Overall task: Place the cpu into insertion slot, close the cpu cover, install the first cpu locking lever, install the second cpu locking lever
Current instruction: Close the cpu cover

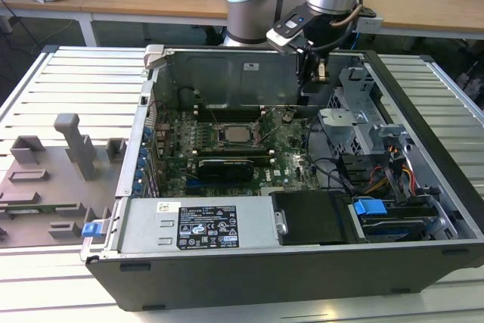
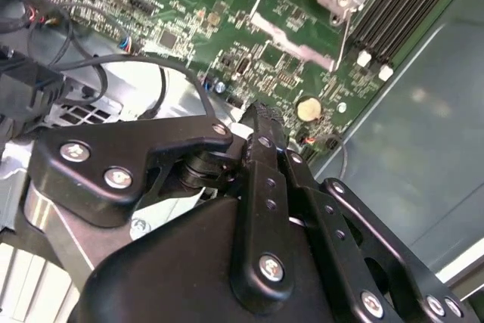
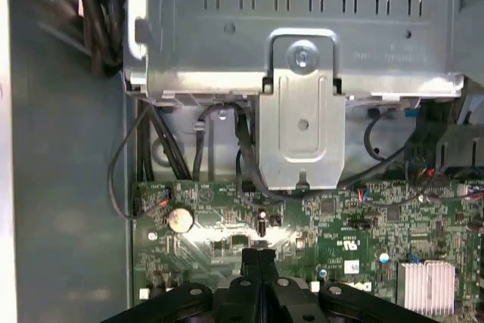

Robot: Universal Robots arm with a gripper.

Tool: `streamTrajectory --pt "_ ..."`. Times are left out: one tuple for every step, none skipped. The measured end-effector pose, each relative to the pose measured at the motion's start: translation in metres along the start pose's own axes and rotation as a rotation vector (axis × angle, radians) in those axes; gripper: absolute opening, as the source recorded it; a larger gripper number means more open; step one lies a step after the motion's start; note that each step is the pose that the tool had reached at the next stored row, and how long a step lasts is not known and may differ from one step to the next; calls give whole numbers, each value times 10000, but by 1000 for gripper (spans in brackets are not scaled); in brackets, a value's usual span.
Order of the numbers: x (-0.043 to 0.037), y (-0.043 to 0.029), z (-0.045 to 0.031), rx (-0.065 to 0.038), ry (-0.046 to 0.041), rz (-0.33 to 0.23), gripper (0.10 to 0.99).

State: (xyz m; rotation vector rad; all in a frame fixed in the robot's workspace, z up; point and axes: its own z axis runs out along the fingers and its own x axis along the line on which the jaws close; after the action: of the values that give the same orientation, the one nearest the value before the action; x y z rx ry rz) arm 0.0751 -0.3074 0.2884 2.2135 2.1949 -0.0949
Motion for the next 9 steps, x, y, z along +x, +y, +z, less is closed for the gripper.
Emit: streamTrajectory --pt "4 33 -1 2 0 -1 106" --pt "4 36 -1 2 -1 -1 106" --pt "4 38 -2 2 -2 -1 106" --pt "4 39 -2 3 -1 0 106" --pt "4 39 -2 3 -1 1 106" --pt "4 39 -1 2 -1 1 106" --pt "4 34 0 3 -1 -1 106" --pt "4 16 6 3 0 -2 106" --pt "4 4 14 3 1 -1 106"
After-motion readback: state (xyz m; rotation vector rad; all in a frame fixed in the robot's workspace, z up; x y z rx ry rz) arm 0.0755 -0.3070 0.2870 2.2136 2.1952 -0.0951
